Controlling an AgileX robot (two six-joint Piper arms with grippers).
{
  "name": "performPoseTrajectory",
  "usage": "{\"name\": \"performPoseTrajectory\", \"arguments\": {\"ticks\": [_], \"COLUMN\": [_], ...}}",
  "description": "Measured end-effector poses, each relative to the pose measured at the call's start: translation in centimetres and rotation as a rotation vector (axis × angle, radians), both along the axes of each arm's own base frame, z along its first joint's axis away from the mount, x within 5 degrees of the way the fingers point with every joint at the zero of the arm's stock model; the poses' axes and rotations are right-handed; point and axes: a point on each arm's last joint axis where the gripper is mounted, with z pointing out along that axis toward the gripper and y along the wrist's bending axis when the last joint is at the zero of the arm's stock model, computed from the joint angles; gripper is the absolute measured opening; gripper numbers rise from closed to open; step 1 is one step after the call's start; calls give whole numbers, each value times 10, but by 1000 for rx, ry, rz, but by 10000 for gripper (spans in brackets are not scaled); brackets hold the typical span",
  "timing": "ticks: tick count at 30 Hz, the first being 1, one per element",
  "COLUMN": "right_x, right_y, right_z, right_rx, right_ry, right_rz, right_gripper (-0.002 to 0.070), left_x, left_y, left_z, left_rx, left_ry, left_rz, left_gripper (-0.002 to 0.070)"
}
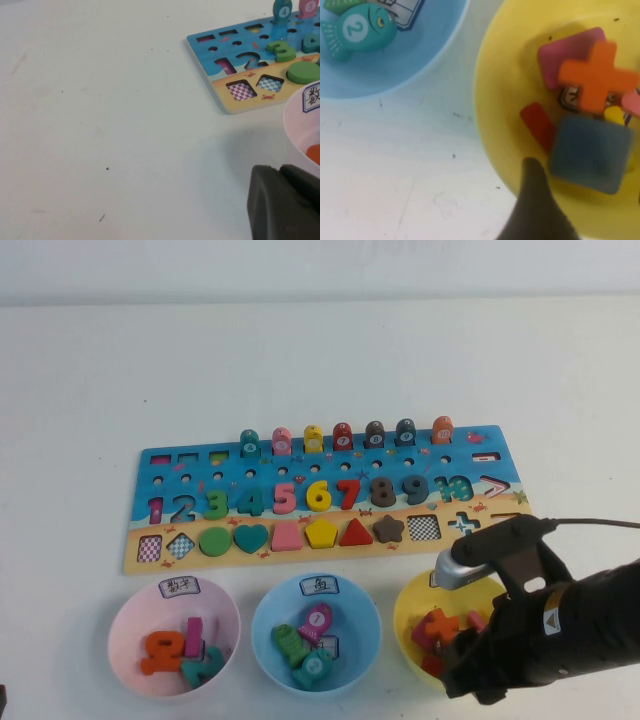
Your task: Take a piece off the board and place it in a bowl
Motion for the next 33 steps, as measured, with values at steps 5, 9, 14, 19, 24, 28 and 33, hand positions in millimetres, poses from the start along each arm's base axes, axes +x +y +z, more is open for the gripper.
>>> {"name": "performPoseTrajectory", "arguments": {"ticks": [5,9,14,19,24,28,33], "right_x": [0,1,2,-11,-39,-66,-99], "right_y": [0,1,3,-8,-31,-54,-81], "right_z": [0,7,39,69,94,99,98], "right_rx": [0,8,55,89,134,184,198], "right_ry": [0,-7,-53,-112,-182,-244,-256], "right_rz": [0,3,12,34,52,53,67], "right_gripper": [417,382,162,10,-11,-15,-15], "left_x": [0,0,0,0,0,0,0], "left_y": [0,0,0,0,0,0,0], "left_z": [0,0,0,0,0,0,0], "left_rx": [0,0,0,0,0,0,0], "left_ry": [0,0,0,0,0,0,0], "left_rz": [0,0,0,0,0,0,0], "left_gripper": [-3,-3,-3,-3,-3,-3,-3]}}
